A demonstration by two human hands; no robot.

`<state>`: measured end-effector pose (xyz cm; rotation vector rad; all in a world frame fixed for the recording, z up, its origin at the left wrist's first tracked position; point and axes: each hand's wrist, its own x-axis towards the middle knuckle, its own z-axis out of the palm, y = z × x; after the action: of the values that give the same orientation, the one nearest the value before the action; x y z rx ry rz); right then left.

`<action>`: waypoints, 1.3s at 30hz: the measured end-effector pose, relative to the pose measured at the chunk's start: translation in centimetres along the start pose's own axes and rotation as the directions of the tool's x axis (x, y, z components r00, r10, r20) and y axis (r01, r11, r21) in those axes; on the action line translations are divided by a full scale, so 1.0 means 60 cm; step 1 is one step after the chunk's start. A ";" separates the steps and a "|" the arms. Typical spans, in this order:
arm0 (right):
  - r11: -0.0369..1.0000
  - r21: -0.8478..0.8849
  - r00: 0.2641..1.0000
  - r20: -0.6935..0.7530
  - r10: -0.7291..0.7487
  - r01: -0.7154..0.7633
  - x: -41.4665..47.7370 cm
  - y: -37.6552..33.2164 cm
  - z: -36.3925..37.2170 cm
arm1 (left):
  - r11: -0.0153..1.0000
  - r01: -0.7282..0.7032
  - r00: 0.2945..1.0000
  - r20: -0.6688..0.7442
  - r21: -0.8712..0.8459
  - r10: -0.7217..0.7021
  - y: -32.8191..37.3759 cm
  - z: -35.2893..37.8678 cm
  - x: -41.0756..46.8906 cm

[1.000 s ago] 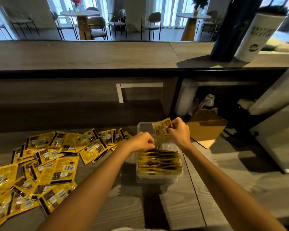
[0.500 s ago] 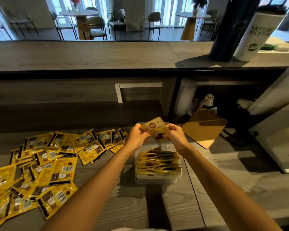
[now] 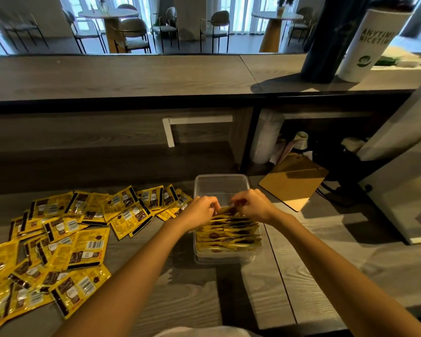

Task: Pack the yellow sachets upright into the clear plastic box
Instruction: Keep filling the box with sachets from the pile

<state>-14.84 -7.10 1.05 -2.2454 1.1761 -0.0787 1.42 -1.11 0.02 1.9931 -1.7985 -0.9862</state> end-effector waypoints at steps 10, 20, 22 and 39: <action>0.980 -0.198 0.988 0.144 0.053 -0.024 -0.007 -0.005 -0.008 | 0.992 0.052 0.941 0.326 0.113 -0.087 0.019 -0.019 0.007; 0.968 -0.251 0.980 0.186 0.066 -0.018 -0.016 -0.006 -0.005 | 0.980 0.027 0.924 0.370 0.196 -0.099 0.016 -0.022 -0.002; 0.971 -0.238 0.982 0.175 0.069 -0.025 -0.019 -0.007 -0.004 | 0.980 0.035 0.932 0.348 0.196 -0.103 0.017 -0.022 -0.004; 0.999 -0.047 0.999 -0.028 0.022 -0.024 -0.006 -0.039 -0.003 | 0.993 -0.030 1.000 -0.013 -0.118 0.028 0.008 -0.052 -0.017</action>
<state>-13.42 -5.88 2.53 -2.2779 1.2304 -0.0740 3.06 -0.94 2.88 1.8929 -1.7169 -1.0451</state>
